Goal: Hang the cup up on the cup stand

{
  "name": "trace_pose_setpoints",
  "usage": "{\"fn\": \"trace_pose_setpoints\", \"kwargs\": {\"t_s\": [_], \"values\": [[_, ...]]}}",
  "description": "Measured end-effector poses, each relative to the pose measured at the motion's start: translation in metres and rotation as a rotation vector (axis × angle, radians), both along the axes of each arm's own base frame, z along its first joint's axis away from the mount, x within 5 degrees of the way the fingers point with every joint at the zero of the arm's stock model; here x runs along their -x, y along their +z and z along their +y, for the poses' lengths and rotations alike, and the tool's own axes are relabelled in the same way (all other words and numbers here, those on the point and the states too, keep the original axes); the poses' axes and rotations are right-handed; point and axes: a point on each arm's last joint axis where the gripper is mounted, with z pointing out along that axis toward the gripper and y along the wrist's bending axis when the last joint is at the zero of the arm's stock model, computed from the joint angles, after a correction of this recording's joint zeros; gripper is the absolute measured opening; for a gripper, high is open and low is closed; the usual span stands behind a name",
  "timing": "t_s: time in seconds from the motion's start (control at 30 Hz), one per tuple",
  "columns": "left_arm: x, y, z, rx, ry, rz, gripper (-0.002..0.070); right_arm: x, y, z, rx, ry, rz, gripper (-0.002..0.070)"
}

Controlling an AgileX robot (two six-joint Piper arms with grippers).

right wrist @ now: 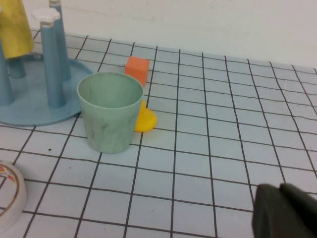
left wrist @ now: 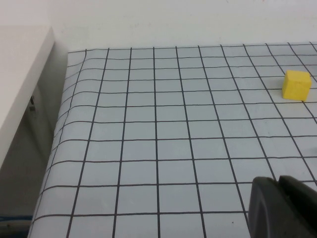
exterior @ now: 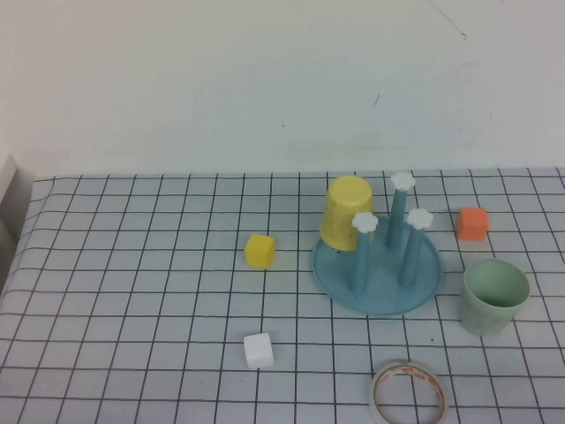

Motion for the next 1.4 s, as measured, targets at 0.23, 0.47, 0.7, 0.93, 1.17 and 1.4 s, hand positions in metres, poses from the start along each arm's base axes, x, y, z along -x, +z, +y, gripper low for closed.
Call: {"fn": "trace_pose_setpoints", "kwargs": {"t_s": [0.23,0.47,0.7,0.93,1.17,1.4], "values": [[0.000,0.000,0.000,0.002,0.004,0.000,0.0000,0.000,0.000,0.000,0.000,0.000,0.000,-0.0001],[0.000,0.000,0.000,0.005,0.004,0.001,0.0000,0.000,0.000,0.000,0.000,0.000,0.000,-0.0001],[0.000,0.000,0.000,0.006,0.005,0.001,0.0000,0.000,0.000,0.000,0.000,0.000,0.000,-0.0001],[0.000,0.000,0.002,-0.082,-0.002,-0.008,0.0000,0.000,0.000,0.000,0.000,0.000,0.000,-0.0001],[0.000,0.000,0.002,-0.094,-0.003,-0.010,0.0000,0.000,0.000,0.000,0.000,0.000,0.000,-0.0001],[-0.003,0.015,0.001,-0.063,-0.002,-0.184,0.0000,-0.004,0.009,0.000,0.021,0.006,-0.137,-0.0001]]}}
